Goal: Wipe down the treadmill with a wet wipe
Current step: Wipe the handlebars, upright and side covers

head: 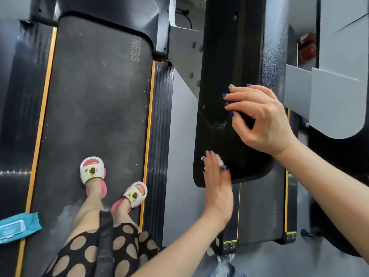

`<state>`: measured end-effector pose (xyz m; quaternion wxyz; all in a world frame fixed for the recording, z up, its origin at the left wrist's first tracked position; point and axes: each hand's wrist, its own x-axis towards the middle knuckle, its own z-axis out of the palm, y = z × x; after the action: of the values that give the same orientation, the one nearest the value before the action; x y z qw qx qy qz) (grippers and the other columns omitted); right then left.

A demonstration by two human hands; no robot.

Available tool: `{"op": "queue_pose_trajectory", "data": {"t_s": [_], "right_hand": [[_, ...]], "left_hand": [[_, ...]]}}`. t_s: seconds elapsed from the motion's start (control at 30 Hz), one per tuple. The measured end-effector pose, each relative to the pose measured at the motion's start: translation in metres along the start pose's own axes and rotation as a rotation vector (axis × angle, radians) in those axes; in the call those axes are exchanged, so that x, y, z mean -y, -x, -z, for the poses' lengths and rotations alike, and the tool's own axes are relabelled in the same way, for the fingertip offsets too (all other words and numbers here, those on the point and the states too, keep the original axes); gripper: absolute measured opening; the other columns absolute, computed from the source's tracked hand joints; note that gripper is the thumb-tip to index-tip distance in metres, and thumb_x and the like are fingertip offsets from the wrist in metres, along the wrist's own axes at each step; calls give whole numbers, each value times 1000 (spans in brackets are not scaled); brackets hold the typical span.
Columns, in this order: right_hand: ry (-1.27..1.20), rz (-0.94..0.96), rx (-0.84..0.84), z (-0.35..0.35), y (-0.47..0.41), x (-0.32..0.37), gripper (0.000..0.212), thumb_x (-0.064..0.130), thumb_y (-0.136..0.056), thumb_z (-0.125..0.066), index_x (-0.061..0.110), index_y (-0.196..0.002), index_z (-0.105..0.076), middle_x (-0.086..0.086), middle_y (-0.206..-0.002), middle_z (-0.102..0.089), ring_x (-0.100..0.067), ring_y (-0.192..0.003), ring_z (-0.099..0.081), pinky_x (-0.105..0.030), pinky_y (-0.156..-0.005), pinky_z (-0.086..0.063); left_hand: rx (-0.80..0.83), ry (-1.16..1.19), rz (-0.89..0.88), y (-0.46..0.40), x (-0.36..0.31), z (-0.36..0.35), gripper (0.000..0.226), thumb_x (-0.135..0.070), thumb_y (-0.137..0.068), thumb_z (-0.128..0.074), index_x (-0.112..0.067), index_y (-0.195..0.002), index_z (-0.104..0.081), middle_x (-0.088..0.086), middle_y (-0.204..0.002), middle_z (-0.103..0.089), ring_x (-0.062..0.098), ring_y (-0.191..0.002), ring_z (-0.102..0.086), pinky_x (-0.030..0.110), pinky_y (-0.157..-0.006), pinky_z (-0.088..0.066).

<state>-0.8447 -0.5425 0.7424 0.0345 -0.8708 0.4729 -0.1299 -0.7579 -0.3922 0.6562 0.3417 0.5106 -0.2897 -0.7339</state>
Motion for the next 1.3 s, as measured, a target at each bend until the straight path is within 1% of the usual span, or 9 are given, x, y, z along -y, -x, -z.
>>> {"op": "queue_pose_trajectory", "data": {"t_s": [0.17, 0.33, 0.5, 0.67, 0.77, 0.87, 0.97, 1.23, 1.3], "right_hand": [[-6, -30, -19, 2, 0, 1, 16, 7, -87, -62, 4, -91, -77, -7, -117, -73, -22, -122, -64, -44, -111, -42], [-27, -140, -63, 4, 1, 2, 19, 12, -89, -61, 5, -95, -77, -10, -130, -66, -25, -133, -54, -49, -113, -38], [-40, -170, -82, 4, 1, 1, 21, 13, -90, -59, 4, -98, -77, -11, -132, -65, -24, -134, -53, -47, -114, -38], [-48, -197, -101, 5, 0, 2, 20, 12, -90, -60, 5, -97, -77, -11, -132, -65, -24, -134, -54, -50, -112, -40], [-45, -198, -99, 5, 0, 4, 21, 14, -90, -59, 5, -96, -77, -11, -131, -65, -25, -133, -55, -51, -112, -39], [-35, -193, -91, 2, 0, 2, 20, 14, -90, -60, 5, -95, -78, -10, -131, -66, -24, -133, -55, -51, -112, -39], [-33, -201, -89, 1, 1, 2, 20, 12, -90, -60, 6, -97, -78, -10, -133, -65, -23, -134, -53, -50, -113, -38], [-40, -192, -78, 3, 0, 2, 21, 13, -89, -59, 5, -96, -78, -11, -133, -64, -24, -134, -53, -50, -113, -38], [-37, -189, -84, 3, -1, 2, 22, 14, -89, -58, 6, -95, -78, -11, -132, -65, -23, -133, -54, -49, -113, -38]], "left_hand": [[1, -32, -16, -11, 7, 5, 49, -39, -110, -23, -45, -151, 5, -27, -162, 16, -7, -150, 14, 41, -128, 2], [25, -135, -208, 16, 0, -8, 71, -69, -99, -15, -33, -153, 13, -28, -162, 18, -5, -150, 17, 29, -125, 9], [57, -222, -211, -55, -46, -6, 62, -41, -109, -22, -28, -155, 18, -17, -161, 28, -10, -144, 28, 32, -125, 13], [85, -223, -317, -17, -22, -2, 65, -45, -107, -21, -26, -157, 15, -19, -164, 26, 1, -150, 22, 34, -125, 11], [123, -199, -250, 16, 3, 6, 64, -54, -104, -18, -33, -153, 18, -33, -158, 27, -2, -150, 20, 33, -125, 11], [117, -188, -183, -27, -21, 6, 63, -57, -105, -17, -34, -150, 21, -25, -155, 35, -5, -145, 29, 29, -124, 14], [62, -170, -130, -75, -47, 8, 58, -33, -112, -20, -25, -154, 18, -16, -159, 27, -7, -141, 30, 38, -126, 9], [-18, -129, -144, -55, 7, 11, 46, -57, -103, -12, -68, -140, 14, -22, -164, 19, -1, -152, 12, 47, -128, -5], [-34, -50, -42, -76, -2, 14, 47, -46, -109, -17, -58, -148, 6, -18, -167, 10, 4, -154, 7, 47, -128, -5]]}}
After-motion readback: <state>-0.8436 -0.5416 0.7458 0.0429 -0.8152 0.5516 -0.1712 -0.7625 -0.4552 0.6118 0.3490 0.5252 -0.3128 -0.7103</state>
